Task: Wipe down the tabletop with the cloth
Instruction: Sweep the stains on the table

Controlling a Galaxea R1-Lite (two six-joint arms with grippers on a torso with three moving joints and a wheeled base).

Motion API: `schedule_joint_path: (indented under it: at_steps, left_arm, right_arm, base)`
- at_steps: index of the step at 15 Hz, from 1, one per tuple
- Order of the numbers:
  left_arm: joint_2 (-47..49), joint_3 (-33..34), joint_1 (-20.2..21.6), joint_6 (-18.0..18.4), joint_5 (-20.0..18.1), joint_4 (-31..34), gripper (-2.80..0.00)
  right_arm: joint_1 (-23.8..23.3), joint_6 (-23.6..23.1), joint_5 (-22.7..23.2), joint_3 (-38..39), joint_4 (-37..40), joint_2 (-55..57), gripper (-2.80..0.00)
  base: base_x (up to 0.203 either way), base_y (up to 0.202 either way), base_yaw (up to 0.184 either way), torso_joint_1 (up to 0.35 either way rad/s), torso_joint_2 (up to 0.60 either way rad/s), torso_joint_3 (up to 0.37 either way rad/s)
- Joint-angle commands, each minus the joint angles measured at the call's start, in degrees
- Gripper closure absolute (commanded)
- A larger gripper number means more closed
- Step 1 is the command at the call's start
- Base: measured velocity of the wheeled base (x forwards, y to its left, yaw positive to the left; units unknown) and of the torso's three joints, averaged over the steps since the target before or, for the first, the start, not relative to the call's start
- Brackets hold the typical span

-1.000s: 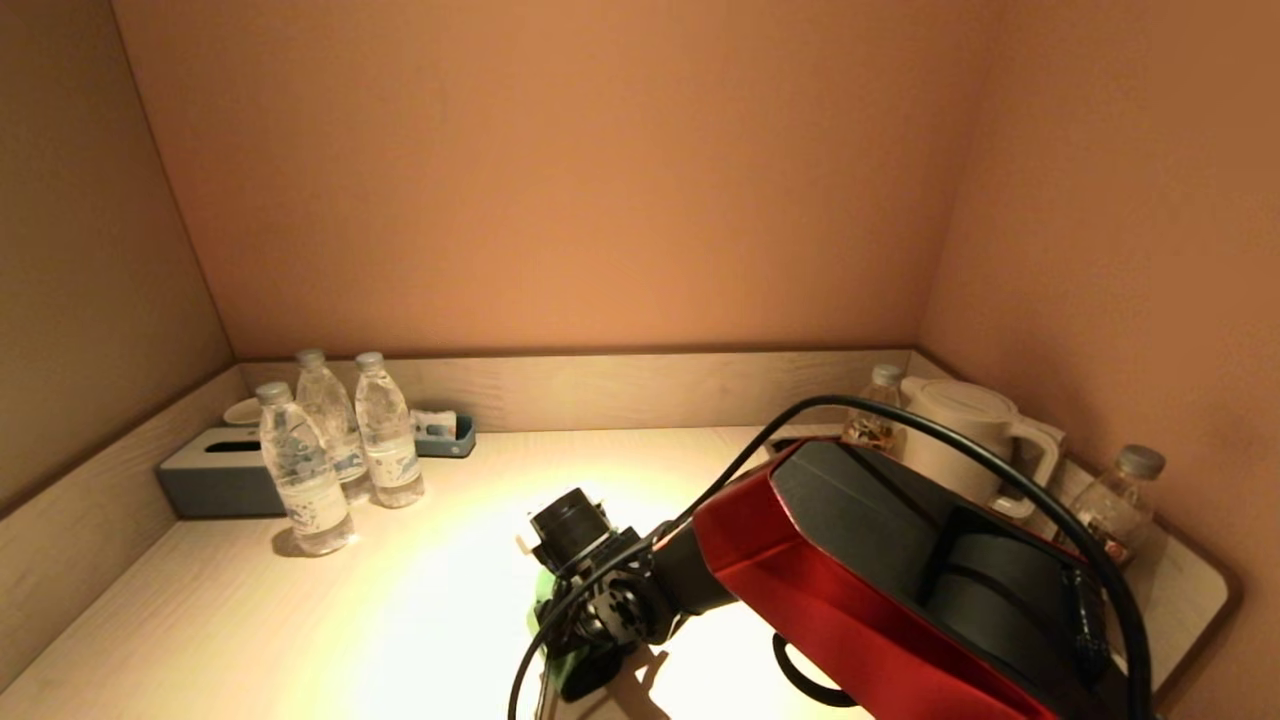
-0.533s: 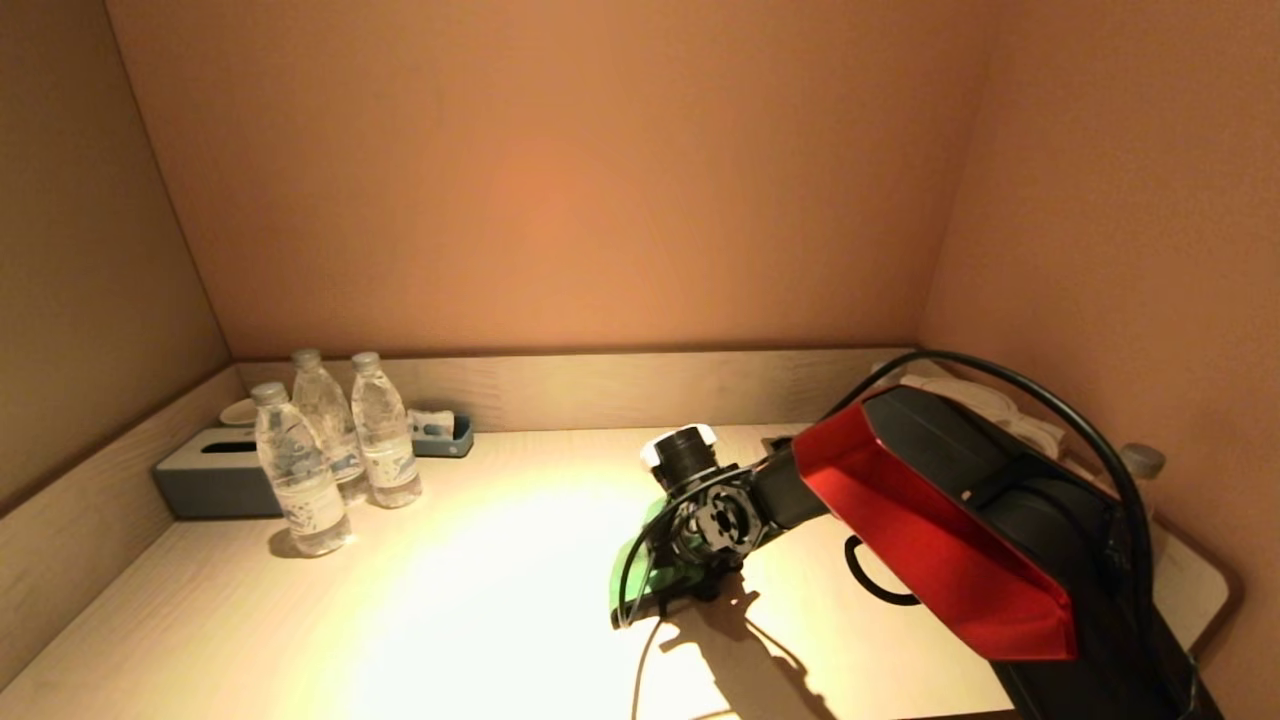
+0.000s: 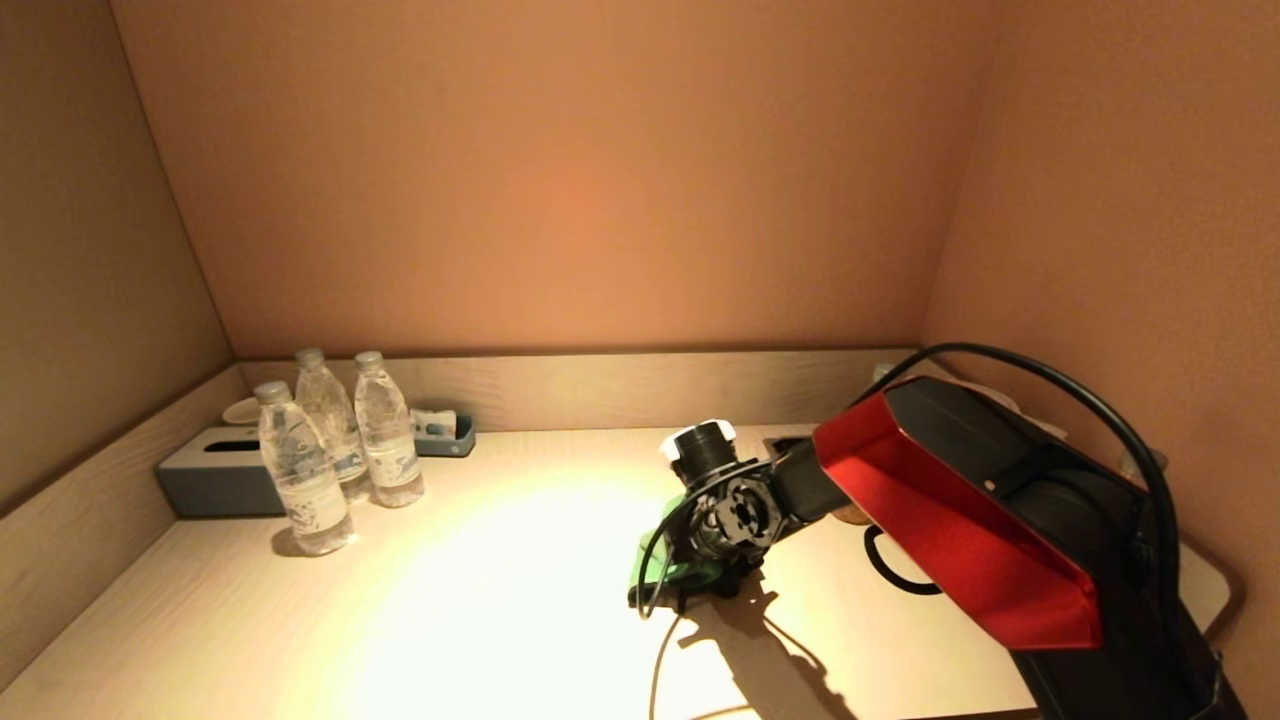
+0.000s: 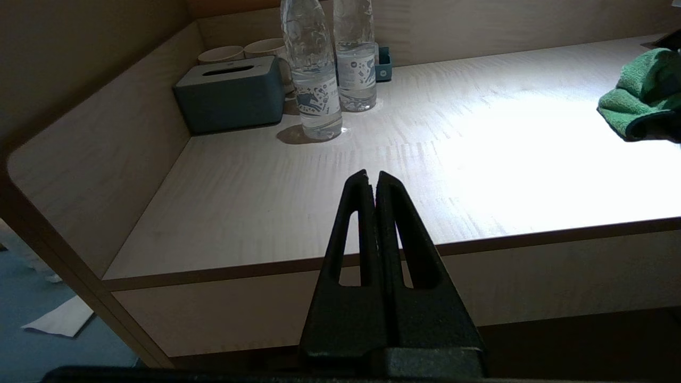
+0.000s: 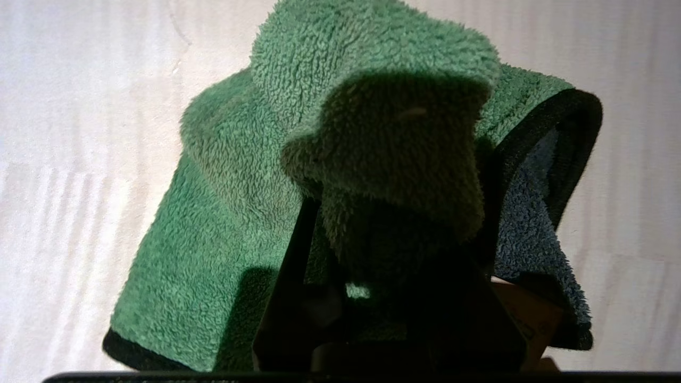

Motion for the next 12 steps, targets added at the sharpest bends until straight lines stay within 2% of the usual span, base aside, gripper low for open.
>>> schedule_joint_path:
  at_steps: [1,5,7,8,10,12]
  left_arm:
    - [0.0,0.0,0.1,0.0,0.0,0.0,0.00]
    - [0.0,0.0,0.1,0.0,0.0,0.0,0.00]
    - [0.0,0.0,0.1,0.0,0.0,0.0,0.00]
    - [0.0,0.0,0.0,0.0,0.0,0.0,0.00]
    - [0.0,0.0,0.1,0.0,0.0,0.0,0.00]
    - [0.0,0.0,0.1,0.0,0.0,0.0,0.00]
  right_arm:
    - [3.5,0.1,0.0,0.2,0.0,-0.6,0.00]
    - [5.7,0.3,-0.1,0.3,0.0,-0.7,0.00]
    - [13.8,0.6,-0.1,0.3,0.0,-0.7,0.00]
    - [16.3,0.6,-0.1,0.2,0.0,-0.7,0.00]
    - [20.1,0.8,-0.1,0.3,0.0,-0.8,0.00]
    - [21.4,0.8,-0.2,0.7,0.0,-1.1,0.00]
  base:
    - [0.000,0.000,0.000,0.000,0.00,0.000]
    - [0.000,0.000,0.000,0.000,0.00,0.000]
    - [0.000,0.000,0.000,0.000,0.00,0.000]
    - [0.000,0.000,0.000,0.000,0.00,0.000]
    - [0.000,0.000,0.000,0.000,0.00,0.000]
    - [0.000,0.000,0.000,0.000,0.00,0.000]
